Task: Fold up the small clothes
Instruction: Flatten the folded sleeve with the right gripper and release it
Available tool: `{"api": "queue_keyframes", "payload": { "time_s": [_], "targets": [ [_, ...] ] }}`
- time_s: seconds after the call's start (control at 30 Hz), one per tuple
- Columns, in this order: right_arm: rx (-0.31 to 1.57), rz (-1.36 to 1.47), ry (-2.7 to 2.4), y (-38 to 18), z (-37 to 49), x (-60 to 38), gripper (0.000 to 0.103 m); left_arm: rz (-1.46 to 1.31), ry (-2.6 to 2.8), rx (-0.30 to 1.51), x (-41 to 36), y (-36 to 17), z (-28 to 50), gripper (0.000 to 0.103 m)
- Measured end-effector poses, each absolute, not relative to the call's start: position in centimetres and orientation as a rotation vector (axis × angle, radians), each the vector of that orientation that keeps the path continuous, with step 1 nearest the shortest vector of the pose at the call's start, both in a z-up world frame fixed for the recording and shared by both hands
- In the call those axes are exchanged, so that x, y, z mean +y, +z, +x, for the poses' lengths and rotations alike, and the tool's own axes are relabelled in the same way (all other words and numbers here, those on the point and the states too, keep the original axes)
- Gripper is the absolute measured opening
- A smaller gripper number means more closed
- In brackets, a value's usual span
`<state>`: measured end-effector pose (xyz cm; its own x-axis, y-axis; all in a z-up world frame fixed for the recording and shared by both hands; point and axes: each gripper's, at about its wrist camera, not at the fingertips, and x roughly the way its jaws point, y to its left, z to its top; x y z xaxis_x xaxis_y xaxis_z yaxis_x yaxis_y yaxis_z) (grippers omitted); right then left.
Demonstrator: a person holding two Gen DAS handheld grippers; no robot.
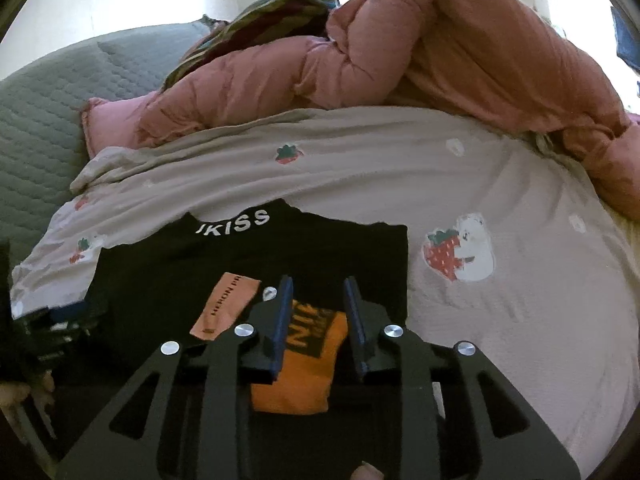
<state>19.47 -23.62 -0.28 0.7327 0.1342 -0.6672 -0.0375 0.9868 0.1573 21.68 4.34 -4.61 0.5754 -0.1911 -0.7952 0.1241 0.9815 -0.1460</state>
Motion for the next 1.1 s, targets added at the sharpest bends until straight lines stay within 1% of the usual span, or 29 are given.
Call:
{"api": "queue_keyframes", "payload": {
  "time_s": [0.3, 0.47, 0.53, 0.7, 0.73, 0.83, 0.87, 0.9, 0.97, 1.1],
  "targets": [
    [0.786, 0.018, 0.198, -1.2, 18.9, -19.0, 0.038, -0.036, -0.195, 0.939, 4.2, -5.2, 21.3, 0.073],
    [0.811, -0.060, 0.267, -1.9, 18.7, -16.0, 0.039, -0.023, -0.195, 0.933, 4.1, -5.2, 21.1, 0.073],
    [0.831, -0.072, 0.279, -2.3, 18.8, -15.4, 0.042, -0.014, -0.194, 0.929, 3.9, -5.2, 21.0, 0.073],
    [0.865, -0.091, 0.271, -3.1, 19.0, -15.3, 0.043, -0.013, -0.198, 0.928, 4.0, -5.2, 20.9, 0.073],
    [0.877, -0.099, 0.257, -3.3, 19.2, -15.5, 0.045, -0.013, -0.199, 0.927, 4.0, -5.2, 20.9, 0.073],
    [0.924, -0.122, 0.198, -4.6, 19.5, -16.3, 0.046, -0.016, -0.202, 0.927, 4.1, -5.2, 20.8, 0.073],
    [0.934, -0.120, 0.186, -5.0, 19.6, -16.6, 0.054, -0.017, -0.203, 0.927, 4.1, -5.2, 20.8, 0.073],
    [0.937, -0.107, 0.182, -5.3, 19.6, -17.0, 0.056, -0.018, -0.204, 0.927, 4.1, -5.2, 20.8, 0.073],
    [0.942, -0.076, 0.191, -5.4, 19.6, -17.5, 0.056, -0.016, -0.204, 0.926, 4.1, -5.2, 20.7, 0.073],
    [0.938, -0.101, 0.185, -5.3, 19.3, -17.2, 0.056, -0.021, -0.205, 0.923, 4.1, -5.3, 20.6, 0.073]
  ]
}}
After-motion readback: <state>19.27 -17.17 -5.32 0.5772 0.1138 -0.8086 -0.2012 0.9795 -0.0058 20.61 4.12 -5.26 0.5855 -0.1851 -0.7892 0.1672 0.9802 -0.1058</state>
